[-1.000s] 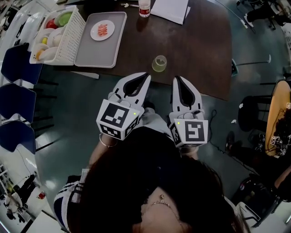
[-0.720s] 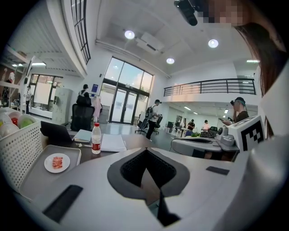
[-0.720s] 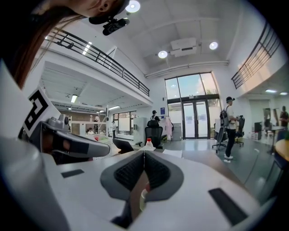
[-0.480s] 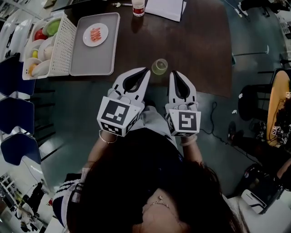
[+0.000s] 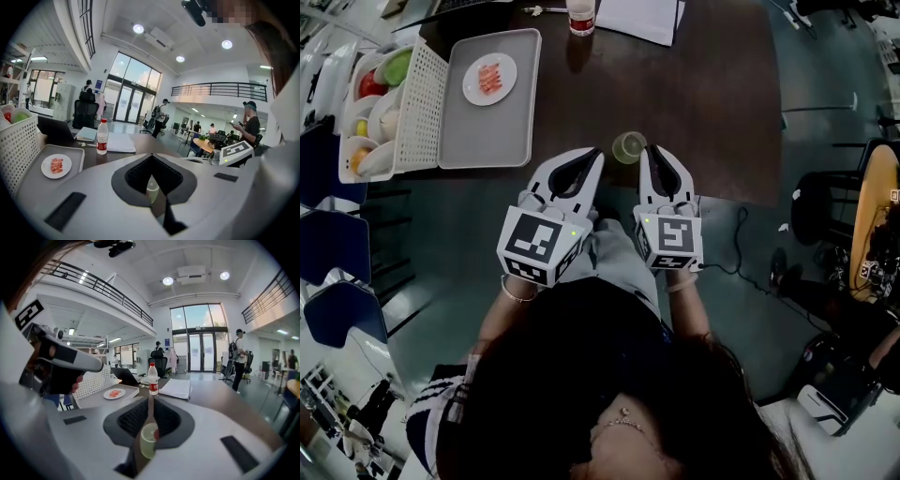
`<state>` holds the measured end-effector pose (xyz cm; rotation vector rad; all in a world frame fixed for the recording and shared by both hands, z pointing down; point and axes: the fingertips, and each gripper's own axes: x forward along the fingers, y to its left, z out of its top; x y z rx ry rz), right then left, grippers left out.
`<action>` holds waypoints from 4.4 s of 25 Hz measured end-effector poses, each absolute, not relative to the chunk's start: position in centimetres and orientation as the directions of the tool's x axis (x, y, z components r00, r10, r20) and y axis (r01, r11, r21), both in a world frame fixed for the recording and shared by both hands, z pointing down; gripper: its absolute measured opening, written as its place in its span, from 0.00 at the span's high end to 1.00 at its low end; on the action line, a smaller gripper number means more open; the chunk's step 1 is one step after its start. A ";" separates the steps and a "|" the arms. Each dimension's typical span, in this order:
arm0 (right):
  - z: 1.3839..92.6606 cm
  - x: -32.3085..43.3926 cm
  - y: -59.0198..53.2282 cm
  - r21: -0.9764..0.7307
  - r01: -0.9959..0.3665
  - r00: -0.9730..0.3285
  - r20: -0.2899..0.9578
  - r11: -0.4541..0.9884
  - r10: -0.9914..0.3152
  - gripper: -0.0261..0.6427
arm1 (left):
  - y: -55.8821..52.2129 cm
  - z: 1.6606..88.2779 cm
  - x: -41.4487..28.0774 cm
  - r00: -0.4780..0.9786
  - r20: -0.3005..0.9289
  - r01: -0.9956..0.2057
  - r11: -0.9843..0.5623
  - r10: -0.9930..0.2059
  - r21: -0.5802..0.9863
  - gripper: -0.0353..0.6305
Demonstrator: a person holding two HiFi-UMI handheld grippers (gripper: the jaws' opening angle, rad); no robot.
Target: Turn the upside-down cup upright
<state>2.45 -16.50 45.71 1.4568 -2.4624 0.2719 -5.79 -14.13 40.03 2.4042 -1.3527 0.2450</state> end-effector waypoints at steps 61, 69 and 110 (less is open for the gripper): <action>49.3 1.5 -17.8 -0.225 -0.814 -0.572 0.465 0.535 -0.675 0.48 | -15.3 41.0 -7.0 0.543 0.341 -0.838 -0.470 -0.767 0.276 0.94; 43.5 1.9 -17.4 -0.240 -0.807 -0.590 0.374 0.540 -0.715 0.48 | -15.5 39.2 -7.1 0.551 0.300 -0.833 -0.489 -0.779 0.260 0.94; 39.6 4.5 -16.7 -0.901 -0.218 -0.720 -0.112 0.376 -0.685 0.48 | -15.5 35.2 -7.6 0.575 0.182 -0.810 -0.525 -0.798 0.261 0.94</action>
